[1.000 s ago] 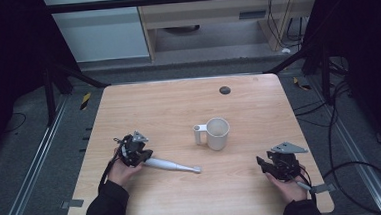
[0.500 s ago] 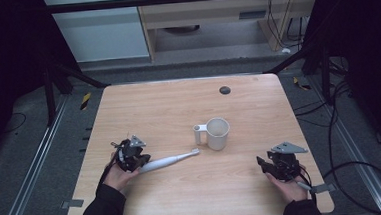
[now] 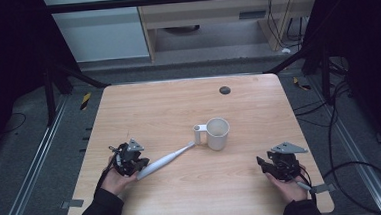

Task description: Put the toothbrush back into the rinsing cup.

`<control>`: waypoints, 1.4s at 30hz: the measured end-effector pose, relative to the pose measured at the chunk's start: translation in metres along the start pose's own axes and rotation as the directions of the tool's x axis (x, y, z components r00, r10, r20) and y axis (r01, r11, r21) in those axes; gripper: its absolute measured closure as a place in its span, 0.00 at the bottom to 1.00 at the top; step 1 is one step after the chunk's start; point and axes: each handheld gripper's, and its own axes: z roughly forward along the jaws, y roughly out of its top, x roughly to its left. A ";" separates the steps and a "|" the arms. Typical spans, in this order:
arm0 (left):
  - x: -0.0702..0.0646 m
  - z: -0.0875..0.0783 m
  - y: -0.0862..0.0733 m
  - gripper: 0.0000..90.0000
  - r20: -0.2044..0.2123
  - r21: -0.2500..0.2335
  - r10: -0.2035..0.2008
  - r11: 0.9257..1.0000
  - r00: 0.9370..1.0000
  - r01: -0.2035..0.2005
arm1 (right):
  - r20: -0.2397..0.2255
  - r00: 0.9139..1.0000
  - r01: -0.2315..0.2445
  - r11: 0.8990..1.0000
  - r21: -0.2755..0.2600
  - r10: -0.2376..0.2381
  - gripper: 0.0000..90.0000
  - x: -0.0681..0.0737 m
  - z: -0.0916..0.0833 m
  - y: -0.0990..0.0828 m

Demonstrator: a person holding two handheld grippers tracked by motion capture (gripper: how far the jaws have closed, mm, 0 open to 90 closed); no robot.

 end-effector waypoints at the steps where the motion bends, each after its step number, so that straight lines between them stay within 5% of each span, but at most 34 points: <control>1: 0.000 -0.001 0.000 1.00 -0.001 -0.003 -0.001 1.000 1.000 0.001 | 0.000 1.000 -0.001 1.000 -0.001 0.001 0.59 0.000 0.000 0.000; 7: 0.003 -0.013 0.005 0.99 -0.001 -0.054 -0.029 0.998 1.000 0.029 | -0.003 1.000 -0.014 1.000 -0.002 0.014 0.59 -0.003 -0.001 -0.001; 15: -0.003 -0.025 0.017 0.94 0.023 -0.083 0.004 0.997 1.000 -0.002 | 0.010 1.000 -0.009 1.000 -0.003 0.009 0.57 -0.006 -0.002 0.000; 26: -0.010 -0.020 0.040 0.76 0.073 -0.047 0.062 0.997 0.995 -0.059 | 0.023 1.000 0.005 1.000 -0.003 -0.005 0.55 -0.009 -0.002 0.001; 42: -0.023 0.001 0.060 0.66 0.090 0.013 0.131 0.991 0.987 -0.133 | 0.036 0.999 0.012 1.000 0.007 -0.012 0.53 -0.011 0.000 0.002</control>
